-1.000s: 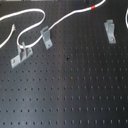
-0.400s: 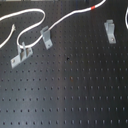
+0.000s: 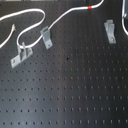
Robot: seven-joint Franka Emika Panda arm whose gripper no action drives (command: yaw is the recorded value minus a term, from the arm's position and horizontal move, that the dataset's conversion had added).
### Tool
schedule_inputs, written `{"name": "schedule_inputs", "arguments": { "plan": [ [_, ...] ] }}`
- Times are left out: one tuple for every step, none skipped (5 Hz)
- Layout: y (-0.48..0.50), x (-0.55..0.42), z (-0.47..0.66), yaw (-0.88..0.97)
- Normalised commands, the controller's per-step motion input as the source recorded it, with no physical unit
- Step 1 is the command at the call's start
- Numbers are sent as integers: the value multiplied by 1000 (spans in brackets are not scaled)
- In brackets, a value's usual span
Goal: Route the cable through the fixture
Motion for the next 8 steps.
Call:
{"name": "schedule_inputs", "arguments": {
  "plan": [
    [351,-176,429,166],
    [375,-159,437,129],
    [362,-172,400,120],
    [62,16,-1,137],
    [94,-92,60,0],
    [228,-182,174,429],
    [305,-155,179,329],
    [31,-21,21,0]
  ]
}}
